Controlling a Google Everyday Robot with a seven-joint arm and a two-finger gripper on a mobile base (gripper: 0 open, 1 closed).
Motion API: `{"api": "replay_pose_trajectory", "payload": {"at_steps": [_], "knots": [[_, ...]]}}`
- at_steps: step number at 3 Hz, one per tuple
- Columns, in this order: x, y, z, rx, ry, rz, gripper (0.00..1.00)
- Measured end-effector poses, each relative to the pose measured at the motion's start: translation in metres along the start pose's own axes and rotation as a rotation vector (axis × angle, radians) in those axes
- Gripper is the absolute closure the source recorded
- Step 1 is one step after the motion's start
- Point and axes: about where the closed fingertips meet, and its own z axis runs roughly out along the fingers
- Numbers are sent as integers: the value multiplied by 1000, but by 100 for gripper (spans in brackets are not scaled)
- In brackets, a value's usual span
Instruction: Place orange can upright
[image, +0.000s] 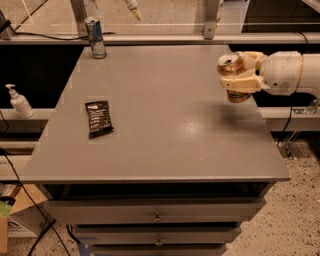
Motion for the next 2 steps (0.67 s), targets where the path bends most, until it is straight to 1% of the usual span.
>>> {"api": "replay_pose_trajectory", "payload": {"at_steps": [2], "knots": [[13, 2, 1, -8, -127, -26, 100]]}}
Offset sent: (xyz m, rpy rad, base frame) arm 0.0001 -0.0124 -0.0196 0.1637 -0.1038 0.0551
